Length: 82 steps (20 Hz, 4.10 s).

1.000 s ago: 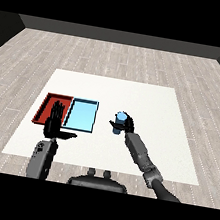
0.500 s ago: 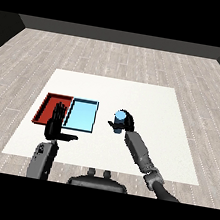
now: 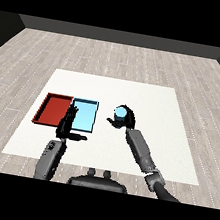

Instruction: Pick the blue can and put it in the blue box

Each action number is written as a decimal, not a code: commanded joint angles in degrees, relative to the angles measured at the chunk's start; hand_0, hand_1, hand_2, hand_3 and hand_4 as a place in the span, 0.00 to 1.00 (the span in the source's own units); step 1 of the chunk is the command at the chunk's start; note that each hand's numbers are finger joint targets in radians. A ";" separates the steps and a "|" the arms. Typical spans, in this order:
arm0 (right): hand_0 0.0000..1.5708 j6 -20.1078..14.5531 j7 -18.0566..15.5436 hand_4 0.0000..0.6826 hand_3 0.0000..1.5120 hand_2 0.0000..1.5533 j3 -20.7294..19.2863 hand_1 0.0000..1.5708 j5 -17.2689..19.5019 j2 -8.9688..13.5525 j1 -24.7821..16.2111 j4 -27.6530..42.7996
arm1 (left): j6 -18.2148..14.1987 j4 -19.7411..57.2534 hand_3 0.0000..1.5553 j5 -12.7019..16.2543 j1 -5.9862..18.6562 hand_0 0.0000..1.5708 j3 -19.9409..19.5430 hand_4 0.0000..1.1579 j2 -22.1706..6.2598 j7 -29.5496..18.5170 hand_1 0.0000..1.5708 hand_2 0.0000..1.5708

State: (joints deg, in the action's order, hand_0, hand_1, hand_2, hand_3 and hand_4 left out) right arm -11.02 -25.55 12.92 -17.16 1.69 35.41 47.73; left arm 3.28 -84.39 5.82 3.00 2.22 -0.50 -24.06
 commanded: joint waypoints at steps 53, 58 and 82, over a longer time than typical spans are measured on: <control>0.91 -0.94 7.47 0.90 0.92 0.92 9.80 0.91 4.57 -1.69 -5.47 21.42 | -17.14 29.04 0.00 14.79 25.13 0.00 23.88 0.00 0.50 -0.15 0.00 0.00; 0.89 -6.86 9.50 0.91 0.92 0.93 14.70 0.89 2.67 -1.69 -0.06 20.60 | -19.46 29.67 0.00 17.80 27.33 0.00 25.70 0.00 0.49 -1.60 0.00 0.00; 0.92 -8.41 4.69 0.87 0.92 0.94 22.37 0.92 -1.80 -1.62 -2.28 20.71 | -37.40 26.94 0.32 8.45 24.27 0.37 31.72 0.57 0.40 -0.01 0.37 0.45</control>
State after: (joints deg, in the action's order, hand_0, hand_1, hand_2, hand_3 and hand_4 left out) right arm -20.46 -18.91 35.08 -17.83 1.55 33.98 69.32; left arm -29.55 -57.05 13.01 26.29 30.07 -2.20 -24.88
